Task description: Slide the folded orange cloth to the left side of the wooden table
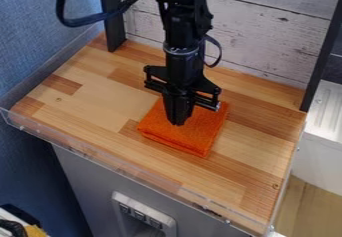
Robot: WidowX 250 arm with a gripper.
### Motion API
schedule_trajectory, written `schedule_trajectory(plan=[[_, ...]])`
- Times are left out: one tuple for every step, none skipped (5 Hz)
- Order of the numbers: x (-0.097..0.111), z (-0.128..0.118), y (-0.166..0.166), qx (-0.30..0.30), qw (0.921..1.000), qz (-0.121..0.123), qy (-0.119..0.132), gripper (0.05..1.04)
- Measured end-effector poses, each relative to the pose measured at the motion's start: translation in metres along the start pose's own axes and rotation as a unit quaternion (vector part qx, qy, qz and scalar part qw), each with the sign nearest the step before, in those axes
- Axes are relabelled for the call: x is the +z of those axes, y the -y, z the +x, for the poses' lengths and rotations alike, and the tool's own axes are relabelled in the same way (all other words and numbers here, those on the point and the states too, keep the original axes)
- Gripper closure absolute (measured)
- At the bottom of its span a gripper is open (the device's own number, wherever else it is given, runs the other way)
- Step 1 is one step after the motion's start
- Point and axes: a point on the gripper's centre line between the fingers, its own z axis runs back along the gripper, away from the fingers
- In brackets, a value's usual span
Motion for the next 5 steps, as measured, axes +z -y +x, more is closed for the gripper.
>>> schedule_trajectory(plan=[[-0.006, 0.004, -0.006, 0.0, 0.9998, 0.002, 0.02, 1.024], [-0.011, 0.004, -0.008, 0.0, 0.9997, 0.004, 0.026, 1.025], [-0.016, 0.003, -0.011, 0.003, 0.9997, 0.009, 0.021, 1.025], [-0.025, 0.001, -0.012, 0.002, 0.9999, 0.012, 0.004, 1.025], [-0.027, 0.003, -0.013, 0.005, 0.9999, 0.012, -0.011, 1.025]])
